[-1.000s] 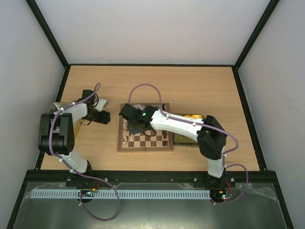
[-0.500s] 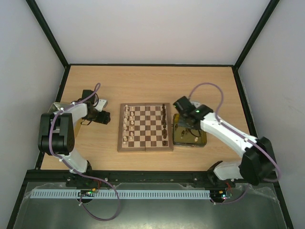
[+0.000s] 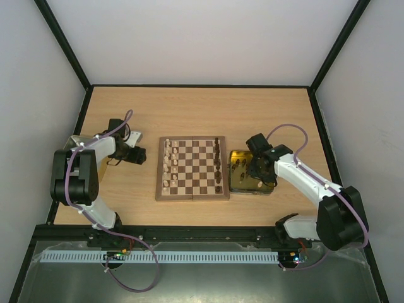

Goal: Set up the chess pieces on the board
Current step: Pick up the chess piece from the storage box.

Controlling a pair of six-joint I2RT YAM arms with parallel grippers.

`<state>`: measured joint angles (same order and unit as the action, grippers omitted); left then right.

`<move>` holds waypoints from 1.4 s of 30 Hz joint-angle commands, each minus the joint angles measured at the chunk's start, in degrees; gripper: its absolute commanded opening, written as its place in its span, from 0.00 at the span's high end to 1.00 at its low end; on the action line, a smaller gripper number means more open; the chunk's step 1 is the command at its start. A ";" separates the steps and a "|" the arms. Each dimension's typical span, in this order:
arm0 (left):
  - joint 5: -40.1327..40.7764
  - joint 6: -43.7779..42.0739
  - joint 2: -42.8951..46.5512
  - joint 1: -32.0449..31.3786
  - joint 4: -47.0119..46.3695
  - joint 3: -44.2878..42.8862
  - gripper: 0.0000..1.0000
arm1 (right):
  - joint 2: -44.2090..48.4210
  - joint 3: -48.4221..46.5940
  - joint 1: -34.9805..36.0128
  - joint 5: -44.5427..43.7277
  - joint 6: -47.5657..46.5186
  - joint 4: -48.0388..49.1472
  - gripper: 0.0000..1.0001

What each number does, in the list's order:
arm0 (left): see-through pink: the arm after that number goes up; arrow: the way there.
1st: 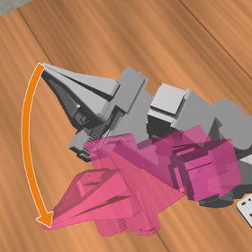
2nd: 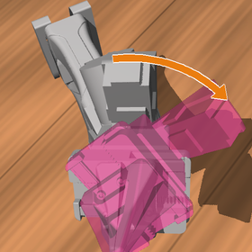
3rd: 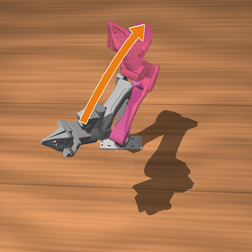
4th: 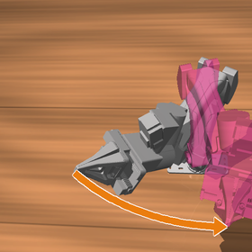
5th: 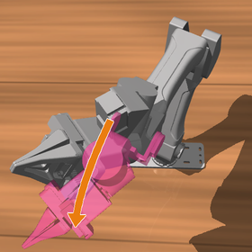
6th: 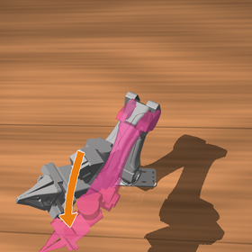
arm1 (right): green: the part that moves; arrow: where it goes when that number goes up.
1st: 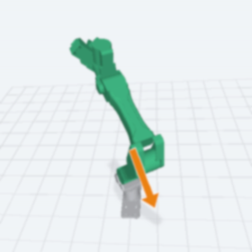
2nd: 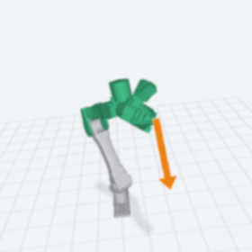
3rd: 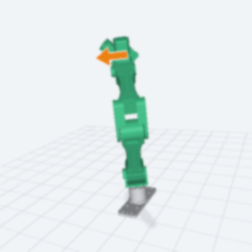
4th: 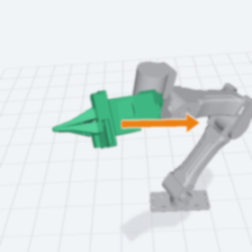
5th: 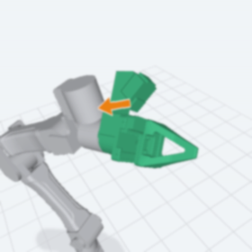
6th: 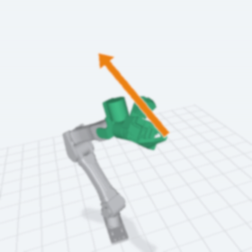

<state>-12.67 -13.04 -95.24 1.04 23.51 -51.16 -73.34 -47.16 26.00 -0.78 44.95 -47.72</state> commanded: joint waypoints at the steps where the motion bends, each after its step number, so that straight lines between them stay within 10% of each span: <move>1: -1.48 0.34 -1.13 0.02 2.64 -0.48 0.19 | -0.66 1.25 -1.91 3.23 -1.55 0.28 0.71; 24: -0.26 0.18 -1.97 -0.51 2.32 -0.70 0.20 | -4.71 7.59 -8.15 9.37 -4.69 6.24 0.71; 42: -0.06 0.21 -1.28 -0.70 2.17 -0.52 0.19 | -1.51 3.32 -8.16 5.53 -4.52 2.83 0.98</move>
<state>-12.73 -13.04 -95.66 0.60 23.70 -51.68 -76.84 -40.62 18.02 7.60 40.51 -42.30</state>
